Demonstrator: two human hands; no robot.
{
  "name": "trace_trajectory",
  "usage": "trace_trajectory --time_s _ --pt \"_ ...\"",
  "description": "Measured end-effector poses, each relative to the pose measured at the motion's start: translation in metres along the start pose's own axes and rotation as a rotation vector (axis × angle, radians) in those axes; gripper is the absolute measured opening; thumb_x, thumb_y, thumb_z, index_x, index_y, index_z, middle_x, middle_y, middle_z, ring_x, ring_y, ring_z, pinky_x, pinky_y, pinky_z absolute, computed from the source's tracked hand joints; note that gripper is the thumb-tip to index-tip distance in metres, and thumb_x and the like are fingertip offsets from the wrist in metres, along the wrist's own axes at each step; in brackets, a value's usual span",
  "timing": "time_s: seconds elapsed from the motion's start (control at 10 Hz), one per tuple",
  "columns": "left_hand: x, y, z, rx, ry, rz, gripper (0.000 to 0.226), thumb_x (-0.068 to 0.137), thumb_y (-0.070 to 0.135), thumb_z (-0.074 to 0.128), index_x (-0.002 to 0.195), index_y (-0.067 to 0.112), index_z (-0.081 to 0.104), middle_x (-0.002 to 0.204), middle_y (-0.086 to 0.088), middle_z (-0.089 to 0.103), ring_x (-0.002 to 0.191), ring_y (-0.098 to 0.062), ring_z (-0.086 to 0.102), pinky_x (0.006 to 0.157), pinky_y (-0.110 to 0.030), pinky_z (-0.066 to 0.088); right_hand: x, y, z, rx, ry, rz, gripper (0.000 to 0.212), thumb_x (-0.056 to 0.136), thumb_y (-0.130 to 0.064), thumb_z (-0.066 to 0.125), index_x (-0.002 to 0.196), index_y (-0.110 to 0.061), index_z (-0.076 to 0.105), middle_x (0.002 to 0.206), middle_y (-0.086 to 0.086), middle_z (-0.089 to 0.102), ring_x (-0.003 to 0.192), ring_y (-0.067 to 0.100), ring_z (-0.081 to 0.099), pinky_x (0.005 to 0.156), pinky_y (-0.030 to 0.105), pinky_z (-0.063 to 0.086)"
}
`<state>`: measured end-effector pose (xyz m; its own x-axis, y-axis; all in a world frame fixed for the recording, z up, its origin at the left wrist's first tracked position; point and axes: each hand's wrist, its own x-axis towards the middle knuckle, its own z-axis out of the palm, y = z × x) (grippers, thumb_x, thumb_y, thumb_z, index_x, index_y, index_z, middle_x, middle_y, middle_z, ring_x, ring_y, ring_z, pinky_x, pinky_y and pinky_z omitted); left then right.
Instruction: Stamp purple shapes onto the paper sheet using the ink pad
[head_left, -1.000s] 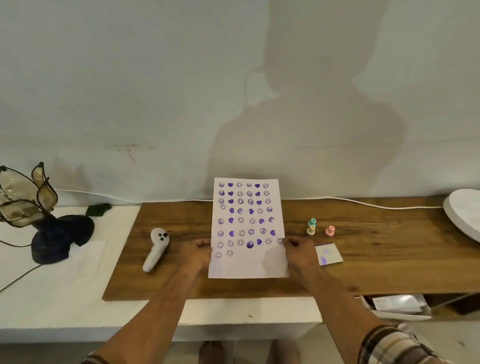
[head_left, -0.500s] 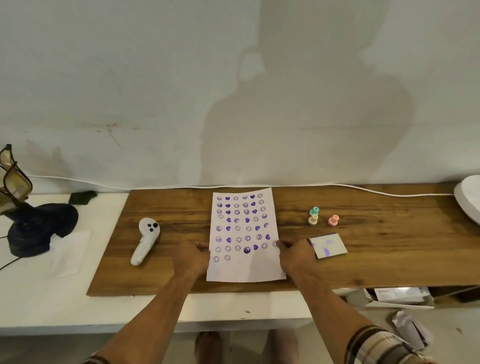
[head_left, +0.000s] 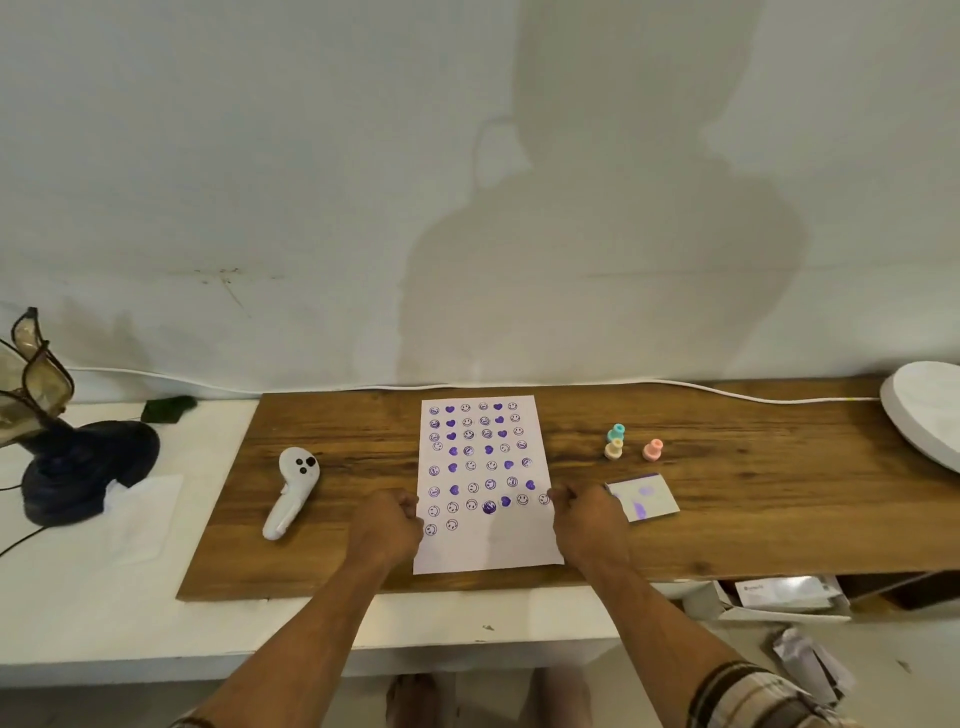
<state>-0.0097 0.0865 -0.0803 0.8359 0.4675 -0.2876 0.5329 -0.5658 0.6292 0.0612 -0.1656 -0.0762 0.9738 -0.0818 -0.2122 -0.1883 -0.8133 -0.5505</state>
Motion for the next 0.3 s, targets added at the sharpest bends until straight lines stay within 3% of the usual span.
trace_trajectory --time_s 0.2,0.3 --pt "-0.032 0.025 -0.04 0.144 0.022 0.066 0.02 0.088 0.027 0.076 0.105 0.016 0.077 0.104 -0.001 0.08 0.072 -0.009 0.063 0.066 -0.026 0.057 -0.027 -0.02 -0.044 0.022 0.015 -0.086 0.018 0.101 -0.031 0.067 0.085 -0.023 0.065 0.086 -0.002 0.074 0.061 0.005 0.053 0.052 0.016 0.036" --pt "-0.057 0.042 -0.065 0.113 0.083 0.072 0.022 0.087 0.025 0.075 0.108 0.019 0.077 0.106 0.002 0.079 0.069 -0.005 0.058 0.065 -0.021 0.052 -0.05 -0.03 -0.07 0.087 0.037 -0.146 0.012 0.102 -0.028 0.065 0.099 -0.021 0.074 0.094 0.0 0.079 0.064 0.003 0.056 0.053 0.015 0.038"
